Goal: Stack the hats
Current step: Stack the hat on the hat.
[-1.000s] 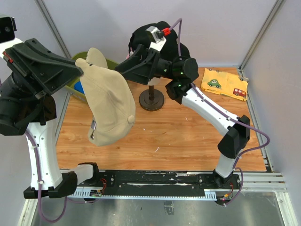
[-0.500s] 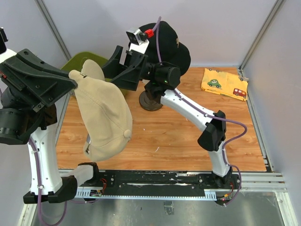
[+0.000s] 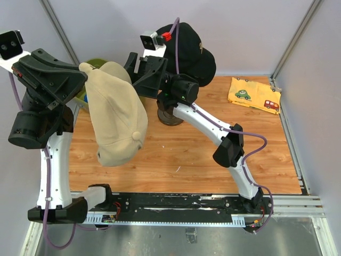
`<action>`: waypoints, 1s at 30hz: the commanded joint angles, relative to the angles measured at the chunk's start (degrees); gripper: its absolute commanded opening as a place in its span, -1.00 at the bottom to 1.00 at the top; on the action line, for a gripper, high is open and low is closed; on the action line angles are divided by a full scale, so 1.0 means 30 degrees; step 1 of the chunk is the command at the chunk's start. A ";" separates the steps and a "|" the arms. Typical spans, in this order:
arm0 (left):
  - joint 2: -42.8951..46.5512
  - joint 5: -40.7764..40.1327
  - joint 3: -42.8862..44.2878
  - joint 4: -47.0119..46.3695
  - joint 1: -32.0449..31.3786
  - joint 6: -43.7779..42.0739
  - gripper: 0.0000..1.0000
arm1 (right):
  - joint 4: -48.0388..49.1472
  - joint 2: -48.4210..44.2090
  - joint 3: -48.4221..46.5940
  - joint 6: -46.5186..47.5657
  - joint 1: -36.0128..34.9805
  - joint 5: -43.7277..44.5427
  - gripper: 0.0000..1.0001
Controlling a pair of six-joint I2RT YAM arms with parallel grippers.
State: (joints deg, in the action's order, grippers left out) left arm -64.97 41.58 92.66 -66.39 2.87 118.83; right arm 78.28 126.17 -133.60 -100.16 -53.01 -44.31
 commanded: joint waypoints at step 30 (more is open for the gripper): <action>-0.0921 -0.4610 -0.2392 0.0489 0.0067 0.7534 -0.99 | -0.0386 -0.6651 0.7067 -0.0022 0.2821 0.0574 -0.99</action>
State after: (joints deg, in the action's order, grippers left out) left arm -69.97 30.20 86.91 -70.67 2.87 118.83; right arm 77.65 109.78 -112.55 -100.90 -46.39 -42.02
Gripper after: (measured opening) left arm 0.034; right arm 0.048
